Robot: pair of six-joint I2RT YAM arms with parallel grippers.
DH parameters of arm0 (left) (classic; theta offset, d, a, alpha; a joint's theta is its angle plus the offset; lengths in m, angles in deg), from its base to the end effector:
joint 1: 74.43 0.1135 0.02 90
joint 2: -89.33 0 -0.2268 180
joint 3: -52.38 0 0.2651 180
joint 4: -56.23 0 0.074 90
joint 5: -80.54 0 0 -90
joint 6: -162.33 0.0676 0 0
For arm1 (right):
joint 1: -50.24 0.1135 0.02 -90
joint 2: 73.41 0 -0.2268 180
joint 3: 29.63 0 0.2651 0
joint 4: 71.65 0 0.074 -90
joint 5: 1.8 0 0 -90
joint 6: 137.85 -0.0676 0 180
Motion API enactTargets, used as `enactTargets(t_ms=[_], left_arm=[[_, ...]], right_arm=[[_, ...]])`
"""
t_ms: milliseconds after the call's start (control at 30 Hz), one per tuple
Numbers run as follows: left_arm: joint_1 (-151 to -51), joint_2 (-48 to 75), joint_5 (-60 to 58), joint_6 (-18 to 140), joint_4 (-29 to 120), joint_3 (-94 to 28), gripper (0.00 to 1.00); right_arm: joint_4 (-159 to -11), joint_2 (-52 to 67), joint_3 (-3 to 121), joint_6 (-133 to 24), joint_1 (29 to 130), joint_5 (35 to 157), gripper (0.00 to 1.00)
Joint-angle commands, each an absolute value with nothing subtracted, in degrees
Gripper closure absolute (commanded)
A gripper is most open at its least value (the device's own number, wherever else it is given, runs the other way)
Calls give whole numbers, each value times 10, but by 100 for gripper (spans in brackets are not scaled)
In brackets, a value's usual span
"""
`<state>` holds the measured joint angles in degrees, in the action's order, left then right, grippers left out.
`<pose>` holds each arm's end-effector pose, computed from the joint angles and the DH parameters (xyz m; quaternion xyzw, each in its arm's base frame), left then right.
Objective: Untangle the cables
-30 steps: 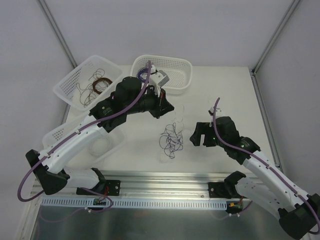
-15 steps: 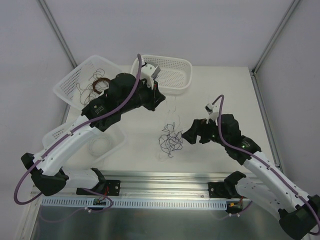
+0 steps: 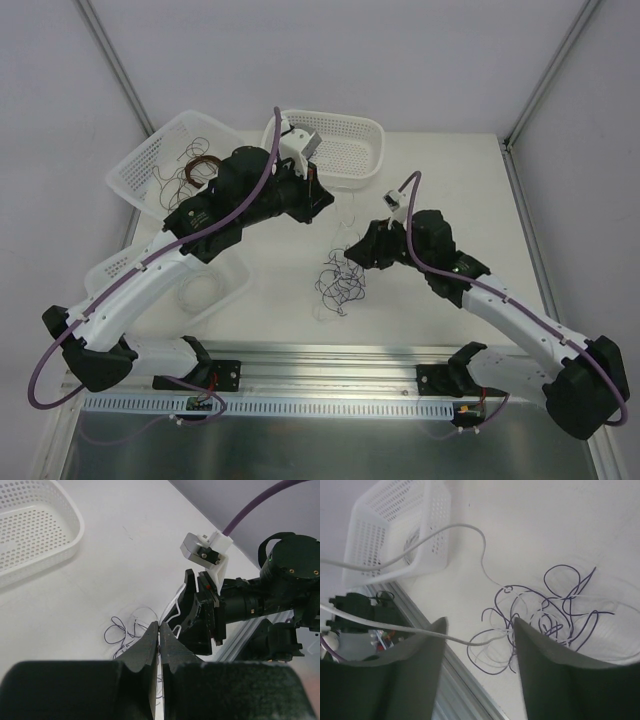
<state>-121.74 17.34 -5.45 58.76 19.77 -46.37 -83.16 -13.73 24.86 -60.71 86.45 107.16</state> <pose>0.2176 -0.2428 0.4247 0.2433 0.7245 -0.3495 0.5420 0.2304 0.1959 0.2457 -0.2564 0.7551 0.3647 0.4807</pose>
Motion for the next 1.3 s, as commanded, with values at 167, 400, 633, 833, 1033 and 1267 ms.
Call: enactTargets(t_ms=[167, 400, 633, 833, 1033, 1267], left_arm=[[-1215, 208, -146, 610, 202, -436, 100], [-1125, 238, -147, 566, 196, -403, 100], [-1079, 258, -165, 605, 182, -482, 100], [-1062, 246, -199, 635, 156, -582, 100], [-1062, 229, -213, 663, 149, -662, 100], [-1062, 215, -253, 713, 145, -735, 100]], right_arm=[[-841, -179, 259, -595, 869, 1026, 99], [-956, -266, 205, -575, 842, 969, 99], [-1015, -272, 150, -615, 813, 937, 99], [-1070, -228, 155, -629, 782, 910, 94], [-1077, -211, 155, -638, 774, 912, 85], [-1095, -197, 163, -636, 774, 890, 91]])
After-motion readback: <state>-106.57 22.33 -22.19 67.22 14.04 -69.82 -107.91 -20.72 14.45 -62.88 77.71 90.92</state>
